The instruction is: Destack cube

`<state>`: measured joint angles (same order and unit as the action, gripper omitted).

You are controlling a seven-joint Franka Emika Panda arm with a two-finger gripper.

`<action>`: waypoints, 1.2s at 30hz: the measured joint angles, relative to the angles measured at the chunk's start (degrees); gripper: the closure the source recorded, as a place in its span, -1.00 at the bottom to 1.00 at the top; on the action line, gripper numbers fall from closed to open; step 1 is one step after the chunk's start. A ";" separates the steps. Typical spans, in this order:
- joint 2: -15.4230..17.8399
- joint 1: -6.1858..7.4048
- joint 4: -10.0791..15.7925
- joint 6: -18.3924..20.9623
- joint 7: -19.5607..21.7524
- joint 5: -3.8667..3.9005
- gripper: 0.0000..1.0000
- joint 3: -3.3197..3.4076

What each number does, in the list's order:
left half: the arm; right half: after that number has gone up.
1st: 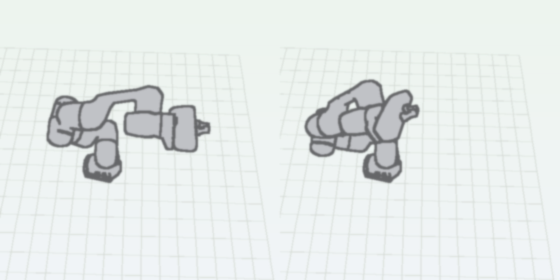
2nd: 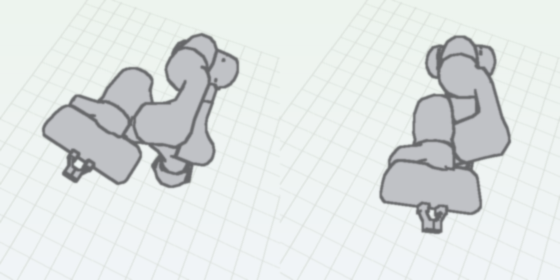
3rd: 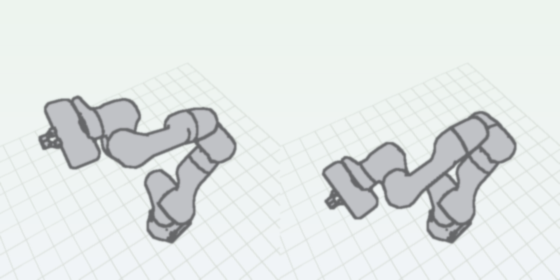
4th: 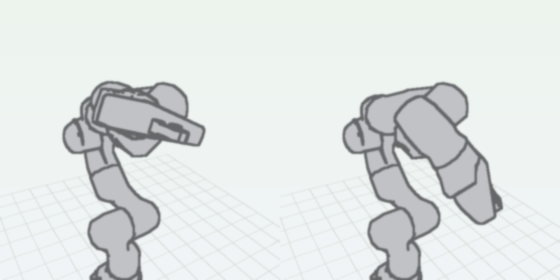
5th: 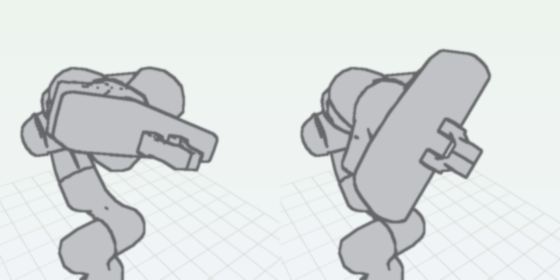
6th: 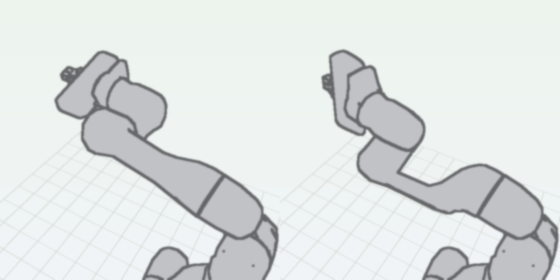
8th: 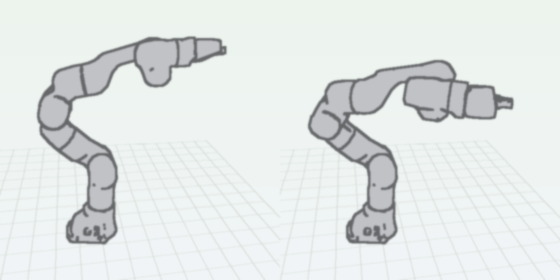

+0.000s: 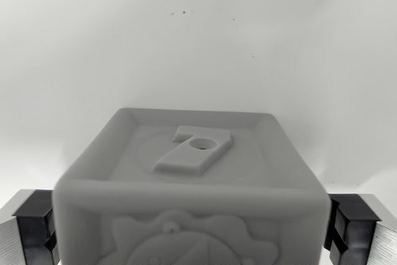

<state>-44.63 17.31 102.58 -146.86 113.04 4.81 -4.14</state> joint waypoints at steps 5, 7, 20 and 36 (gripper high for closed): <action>0.02 0.00 0.00 0.00 0.00 0.00 -1.00 0.00; 0.07 0.00 0.01 0.03 0.00 0.00 -1.00 0.00; 2.25 -0.02 0.70 1.22 0.00 -0.01 -1.00 -0.05; 7.68 -0.26 2.12 5.21 -0.17 -0.35 -1.00 -0.41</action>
<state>-36.95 17.05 104.70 -141.65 112.87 4.46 -4.55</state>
